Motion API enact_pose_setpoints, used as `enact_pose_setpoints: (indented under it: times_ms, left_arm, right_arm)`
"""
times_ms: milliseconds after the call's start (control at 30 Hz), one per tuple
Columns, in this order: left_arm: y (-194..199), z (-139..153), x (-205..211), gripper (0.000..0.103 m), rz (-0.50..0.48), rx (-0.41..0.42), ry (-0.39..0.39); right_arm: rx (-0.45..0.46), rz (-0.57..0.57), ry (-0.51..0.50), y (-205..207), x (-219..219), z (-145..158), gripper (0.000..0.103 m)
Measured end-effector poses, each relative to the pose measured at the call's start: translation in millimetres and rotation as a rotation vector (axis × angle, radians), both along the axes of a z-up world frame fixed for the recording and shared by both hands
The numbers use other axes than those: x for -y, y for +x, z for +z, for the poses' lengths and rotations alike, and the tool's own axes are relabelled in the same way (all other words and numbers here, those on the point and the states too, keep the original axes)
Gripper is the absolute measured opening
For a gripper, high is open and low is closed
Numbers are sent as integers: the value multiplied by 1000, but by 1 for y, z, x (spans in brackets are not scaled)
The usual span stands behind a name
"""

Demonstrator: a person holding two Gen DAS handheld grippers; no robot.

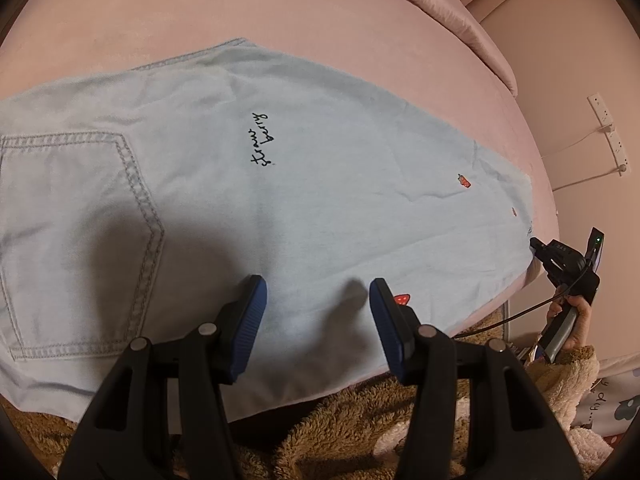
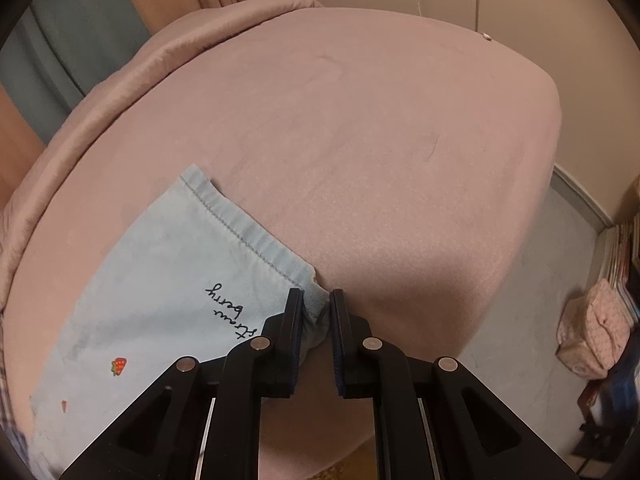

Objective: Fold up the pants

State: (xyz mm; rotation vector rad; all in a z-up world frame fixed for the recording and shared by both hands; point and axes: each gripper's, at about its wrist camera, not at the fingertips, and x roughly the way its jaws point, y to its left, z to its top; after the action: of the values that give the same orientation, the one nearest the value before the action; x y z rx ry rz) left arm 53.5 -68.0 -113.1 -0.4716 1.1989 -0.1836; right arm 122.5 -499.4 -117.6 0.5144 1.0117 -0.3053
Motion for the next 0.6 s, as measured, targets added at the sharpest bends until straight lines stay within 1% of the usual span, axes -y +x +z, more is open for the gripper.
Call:
enact_pose_setpoints:
  times_ms: [367, 500, 600]
  left_arm:
    - [-5, -1, 7, 53, 2, -23, 18]
    - [-9, -1, 7, 53, 17, -2, 25]
    - [-12, -3, 7, 53, 34, 17, 30]
  right_arm:
    - [18, -3, 21, -3, 3, -3, 11]
    - [42, -5, 47, -7, 7, -5, 11]
    - [48, -1, 43, -8, 6, -6, 11]
